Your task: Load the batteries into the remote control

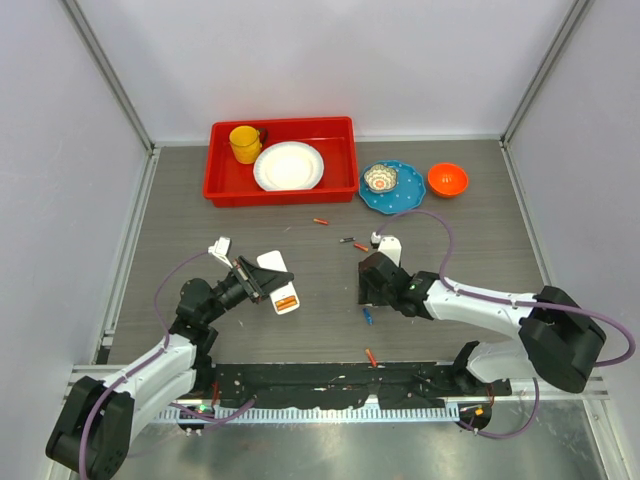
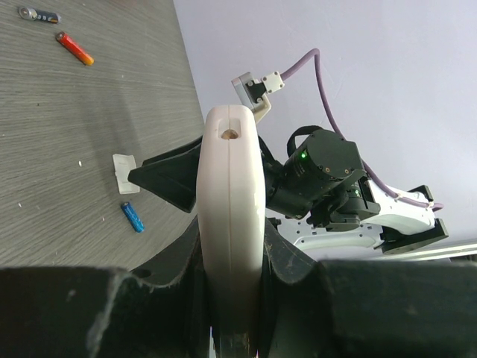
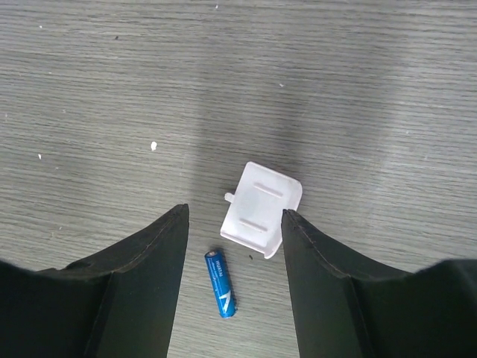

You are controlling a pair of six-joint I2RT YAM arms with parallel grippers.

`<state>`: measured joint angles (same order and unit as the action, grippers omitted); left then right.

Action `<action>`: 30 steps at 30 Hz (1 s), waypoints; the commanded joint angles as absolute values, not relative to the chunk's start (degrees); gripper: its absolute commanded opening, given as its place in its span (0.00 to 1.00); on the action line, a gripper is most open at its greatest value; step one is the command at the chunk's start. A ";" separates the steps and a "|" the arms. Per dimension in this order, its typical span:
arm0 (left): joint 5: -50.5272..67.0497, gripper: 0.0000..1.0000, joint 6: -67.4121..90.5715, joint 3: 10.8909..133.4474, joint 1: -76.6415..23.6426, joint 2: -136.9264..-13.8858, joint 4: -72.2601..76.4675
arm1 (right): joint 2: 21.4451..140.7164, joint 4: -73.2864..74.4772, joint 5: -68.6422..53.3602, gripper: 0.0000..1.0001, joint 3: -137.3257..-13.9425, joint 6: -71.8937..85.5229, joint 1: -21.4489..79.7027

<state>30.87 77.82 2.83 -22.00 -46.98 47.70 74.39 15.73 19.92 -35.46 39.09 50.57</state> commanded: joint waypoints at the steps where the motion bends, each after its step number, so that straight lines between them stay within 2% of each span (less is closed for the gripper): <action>1: 30.85 0.00 77.78 1.85 -21.71 -46.32 49.39 | 75.14 12.74 19.42 0.58 -36.04 38.41 50.89; 30: 30.67 0.00 77.61 1.67 -21.71 -46.14 49.13 | 75.85 13.27 20.21 0.58 -33.40 39.29 50.89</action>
